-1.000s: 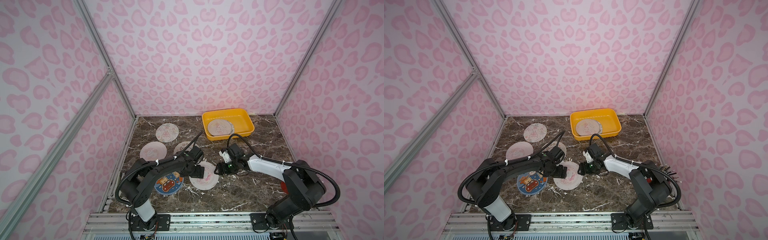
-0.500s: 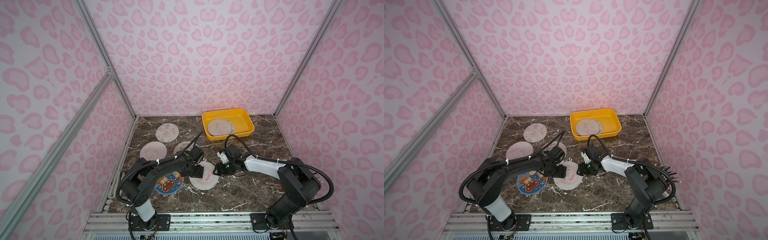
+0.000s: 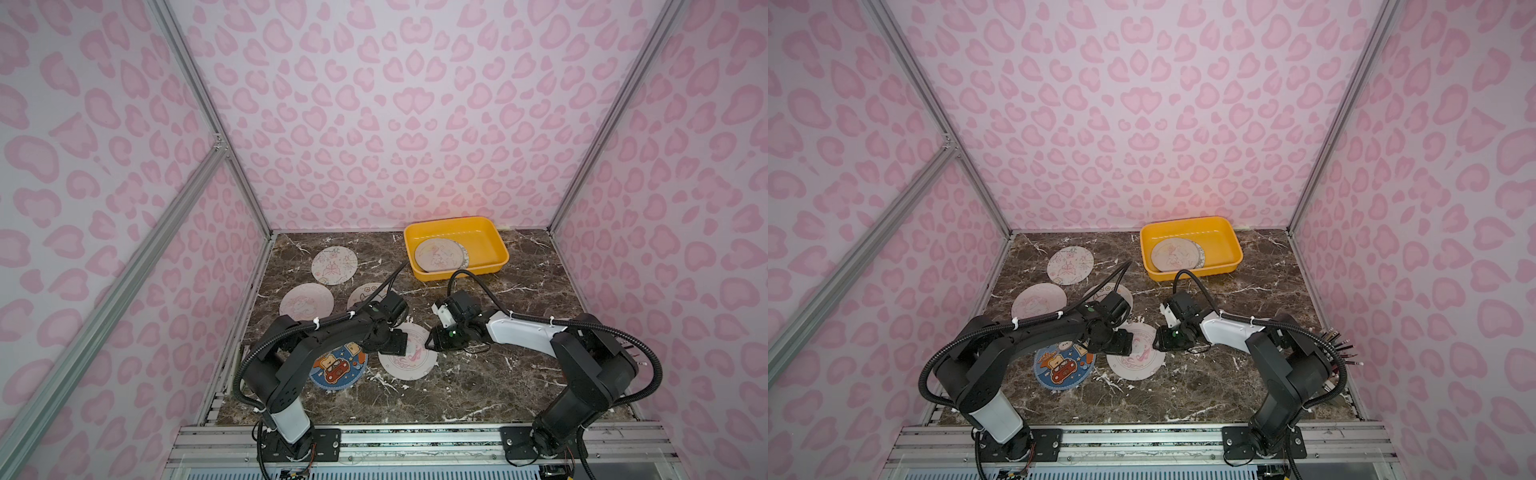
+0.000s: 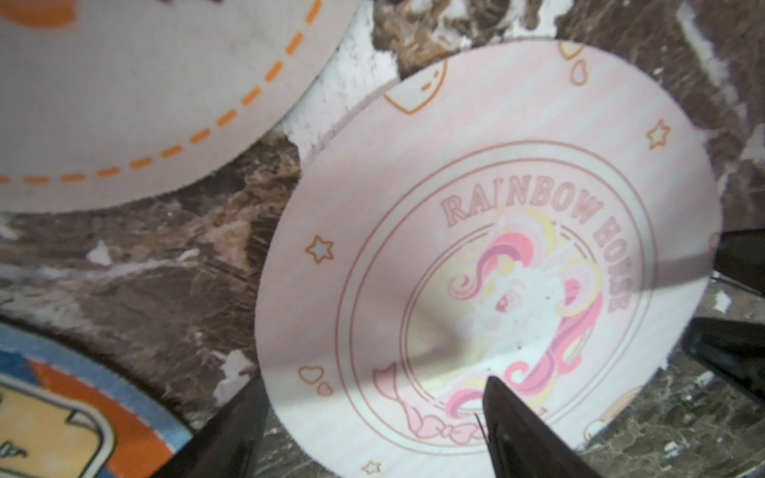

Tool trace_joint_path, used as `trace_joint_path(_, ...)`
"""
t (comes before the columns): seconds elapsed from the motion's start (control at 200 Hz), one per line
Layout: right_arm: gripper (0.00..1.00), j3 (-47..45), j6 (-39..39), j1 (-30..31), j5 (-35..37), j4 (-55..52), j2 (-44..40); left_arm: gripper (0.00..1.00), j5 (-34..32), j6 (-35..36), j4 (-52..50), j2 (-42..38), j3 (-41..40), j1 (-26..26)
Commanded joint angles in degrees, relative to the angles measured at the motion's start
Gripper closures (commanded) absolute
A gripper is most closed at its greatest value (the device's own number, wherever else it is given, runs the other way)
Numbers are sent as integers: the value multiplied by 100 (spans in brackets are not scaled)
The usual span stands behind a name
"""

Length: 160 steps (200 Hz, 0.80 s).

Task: Put the coasters into the storage box
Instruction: Pick up the coaster from the center of the board.

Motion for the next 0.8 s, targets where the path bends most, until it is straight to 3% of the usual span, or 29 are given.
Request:
trace_joint_path(0.0,54,-15,27,31,139,-223,122,17,468,11,193,122,-62,-22)
trace_joint_path(0.38,59,-41,49,54,131,-204,150,17,522,8,220,135,-66,-30)
trace_joint_path(0.69,73,93,53,101,90,-169,279,17,524,-7,227,87,-87,-32)
trace_joint_path(0.795,83,93,67,119,77,-152,292,17,519,-8,221,74,-98,-32)
